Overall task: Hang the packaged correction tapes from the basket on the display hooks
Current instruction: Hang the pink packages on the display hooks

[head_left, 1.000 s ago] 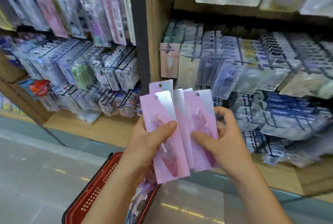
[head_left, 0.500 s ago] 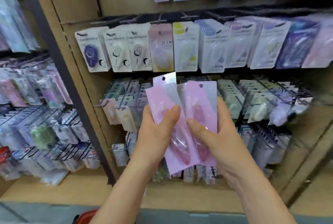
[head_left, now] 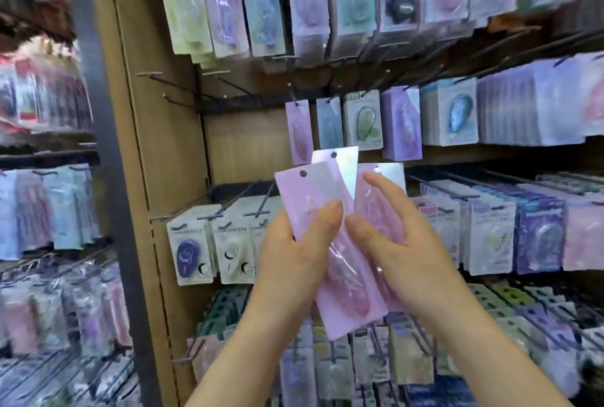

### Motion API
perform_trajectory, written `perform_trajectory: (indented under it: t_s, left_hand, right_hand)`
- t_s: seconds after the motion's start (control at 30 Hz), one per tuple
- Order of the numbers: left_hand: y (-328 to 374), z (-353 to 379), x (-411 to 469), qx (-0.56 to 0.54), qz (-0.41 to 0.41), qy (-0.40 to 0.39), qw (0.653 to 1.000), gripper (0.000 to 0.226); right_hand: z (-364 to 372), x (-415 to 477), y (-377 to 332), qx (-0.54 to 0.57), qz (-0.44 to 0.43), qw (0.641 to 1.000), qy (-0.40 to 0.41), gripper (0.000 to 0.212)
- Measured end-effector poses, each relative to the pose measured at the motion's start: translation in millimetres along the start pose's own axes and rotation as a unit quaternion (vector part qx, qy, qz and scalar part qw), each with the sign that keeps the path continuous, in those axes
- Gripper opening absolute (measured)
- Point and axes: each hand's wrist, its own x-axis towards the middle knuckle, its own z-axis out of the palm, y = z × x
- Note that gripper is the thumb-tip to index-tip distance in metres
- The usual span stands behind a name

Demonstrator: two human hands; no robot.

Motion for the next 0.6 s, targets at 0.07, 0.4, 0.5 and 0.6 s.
perform_trajectory:
  t_s: [0.07, 0.4, 0.5, 0.6]
  left_hand:
    - [7, -9, 23, -0.022, 0.037, 0.005, 0.999, 0.031]
    - [21, -56, 101, -0.079, -0.023, -0.021, 0.996, 0.042]
    - [17, -63, 105, -0.053, -0.038, -0.055, 0.996, 0.044]
    - [10, -69, 110, -0.05, -0.065, -0.064, 0.995, 0.035]
  right_hand:
    - [7, 27, -8, 0.012, -0.009, 1.0, -0.006, 0.049]
    - [41, 102, -17, 0.073, 0.024, 0.995, -0.068, 0.048]
    - [50, 110, -21, 0.092, 0.034, 0.991, -0.091, 0.046]
    - [58, 119, -21, 0.067, 0.058, 0.991, -0.1, 0.027]
